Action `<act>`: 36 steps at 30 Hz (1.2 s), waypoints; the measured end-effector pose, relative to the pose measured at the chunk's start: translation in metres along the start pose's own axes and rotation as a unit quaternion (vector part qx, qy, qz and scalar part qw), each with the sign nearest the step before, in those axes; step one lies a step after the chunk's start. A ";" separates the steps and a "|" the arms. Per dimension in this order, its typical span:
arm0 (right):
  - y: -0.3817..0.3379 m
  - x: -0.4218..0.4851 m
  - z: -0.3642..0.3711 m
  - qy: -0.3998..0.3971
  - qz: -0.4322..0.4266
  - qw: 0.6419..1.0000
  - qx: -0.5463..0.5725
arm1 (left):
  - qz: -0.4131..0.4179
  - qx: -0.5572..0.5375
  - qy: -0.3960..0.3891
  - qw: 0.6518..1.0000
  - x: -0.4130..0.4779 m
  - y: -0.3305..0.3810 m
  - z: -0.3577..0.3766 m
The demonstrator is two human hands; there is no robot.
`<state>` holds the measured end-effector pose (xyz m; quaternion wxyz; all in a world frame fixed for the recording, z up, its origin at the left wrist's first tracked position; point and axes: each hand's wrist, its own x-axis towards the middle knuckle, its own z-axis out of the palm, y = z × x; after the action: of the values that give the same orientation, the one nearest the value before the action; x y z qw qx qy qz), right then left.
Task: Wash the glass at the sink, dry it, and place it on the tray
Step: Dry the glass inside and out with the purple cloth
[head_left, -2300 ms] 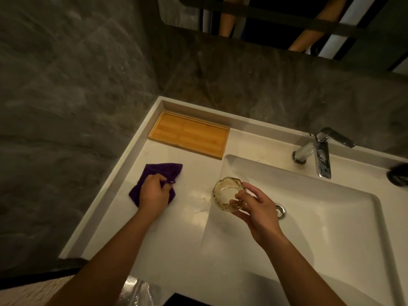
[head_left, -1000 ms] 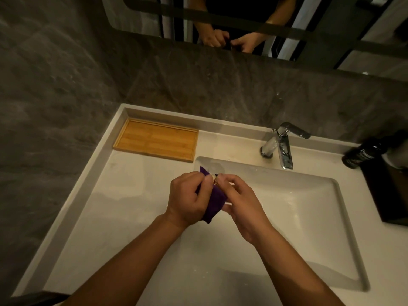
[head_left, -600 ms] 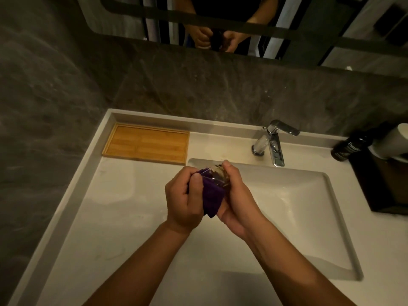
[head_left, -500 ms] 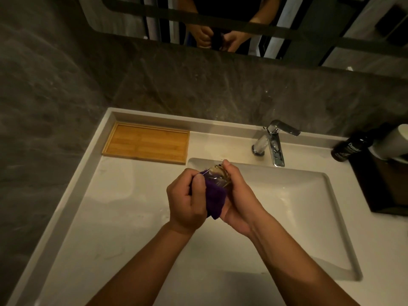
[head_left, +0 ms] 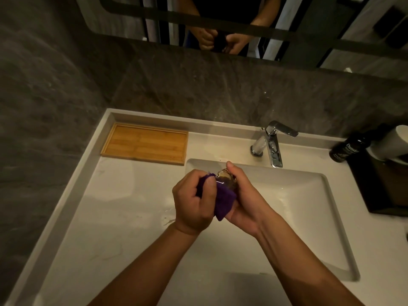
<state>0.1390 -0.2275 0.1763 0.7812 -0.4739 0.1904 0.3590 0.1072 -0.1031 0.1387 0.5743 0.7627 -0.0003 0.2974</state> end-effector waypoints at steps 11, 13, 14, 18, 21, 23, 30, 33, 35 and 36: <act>0.006 -0.004 0.000 0.036 -0.123 0.991 -0.022 | -0.054 0.084 -0.085 0.991 0.037 0.017 0.012; 0.006 -0.001 -0.003 0.032 -0.077 0.996 0.038 | -0.045 0.040 -0.034 0.998 0.023 0.012 0.014; 0.005 -0.001 -0.004 0.023 -0.055 0.996 0.059 | -0.042 0.009 -0.007 0.999 0.014 0.010 0.015; 0.002 0.001 -0.009 0.019 -0.040 0.998 -0.047 | -0.090 0.001 0.009 0.996 0.002 0.001 0.013; 0.001 0.002 -0.007 0.038 -0.077 0.980 -0.177 | -0.106 0.092 -0.071 0.988 0.023 -0.006 0.010; 0.003 0.005 -0.006 0.041 -0.077 0.983 -0.159 | -0.093 0.130 -0.092 0.983 0.032 -0.003 0.011; 0.002 0.007 -0.006 -0.007 0.011 1.000 0.003 | -0.070 0.001 0.041 0.997 0.007 0.006 0.007; 0.004 0.009 -0.009 -0.003 0.011 0.999 -0.044 | -0.108 0.001 0.023 0.994 0.005 0.004 0.006; 0.003 0.009 -0.013 0.011 -0.035 0.992 -0.118 | -0.121 0.042 -0.026 0.991 0.014 0.001 0.006; 0.002 0.009 -0.013 0.020 -0.056 0.988 -0.145 | -0.112 0.066 -0.053 0.990 0.020 0.000 0.006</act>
<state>0.1440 -0.2347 0.1627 0.7193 -0.5990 0.1253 0.3289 0.1264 -0.1018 0.1470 0.5518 0.8086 0.0748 0.1898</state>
